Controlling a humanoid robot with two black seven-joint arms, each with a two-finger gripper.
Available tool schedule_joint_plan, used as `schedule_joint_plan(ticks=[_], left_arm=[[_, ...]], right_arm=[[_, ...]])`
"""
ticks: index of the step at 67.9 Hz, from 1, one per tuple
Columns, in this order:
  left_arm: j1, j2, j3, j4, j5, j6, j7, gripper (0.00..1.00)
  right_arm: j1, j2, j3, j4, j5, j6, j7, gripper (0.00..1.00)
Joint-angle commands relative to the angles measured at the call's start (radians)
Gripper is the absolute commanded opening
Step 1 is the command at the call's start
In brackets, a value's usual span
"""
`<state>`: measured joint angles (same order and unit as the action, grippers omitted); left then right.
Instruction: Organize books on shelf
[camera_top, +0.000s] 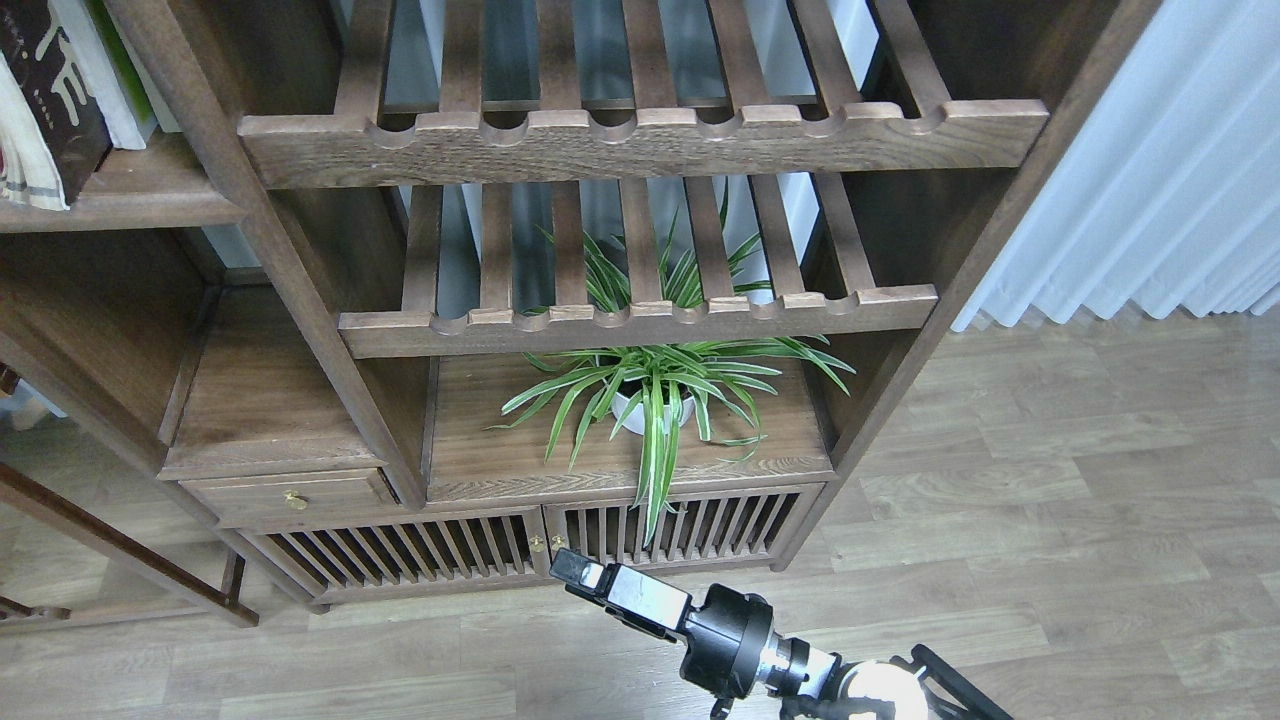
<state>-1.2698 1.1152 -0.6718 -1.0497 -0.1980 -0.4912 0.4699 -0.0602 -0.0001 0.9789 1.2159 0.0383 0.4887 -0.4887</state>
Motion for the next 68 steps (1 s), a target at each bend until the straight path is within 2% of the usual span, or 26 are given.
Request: schedule_joint_plan(ticks=[1, 15, 38, 52, 60, 68], left_arm=[[0.0, 0.057, 0.026, -0.02, -0.001, 0.002, -0.002, 1.0], [0.001, 0.189, 0.081, -0.053, -0.003, 0.002, -0.004, 1.0], [0.004, 0.322, 0.265, -0.076, -0.004, 0.002, -0.014, 1.0], [0.006, 0.362, 0.345, -0.079, -0.009, 0.002, -0.017, 1.0], [0.007, 0.364, 0.471, -0.079, -0.011, 0.002, -0.037, 1.0], [0.009, 0.344, 0.583, -0.079, -0.012, 0.002, -0.089, 1.0]], right_arm=[[0.002, 0.0, -0.002, -0.001, 0.0, 0.0, 0.0, 0.99], [0.003, 0.0, 0.0, -0.006, 0.0, 0.0, 0.0, 0.99], [0.002, 0.0, 0.0, -0.006, 0.0, 0.0, 0.0, 0.99], [0.002, 0.0, 0.0, -0.004, 0.0, 0.0, 0.0, 0.99], [0.0, 0.0, 0.0, -0.004, 0.0, 0.0, 0.0, 0.99], [-0.003, 0.0, 0.0, -0.003, 0.0, 0.0, 0.0, 0.99]])
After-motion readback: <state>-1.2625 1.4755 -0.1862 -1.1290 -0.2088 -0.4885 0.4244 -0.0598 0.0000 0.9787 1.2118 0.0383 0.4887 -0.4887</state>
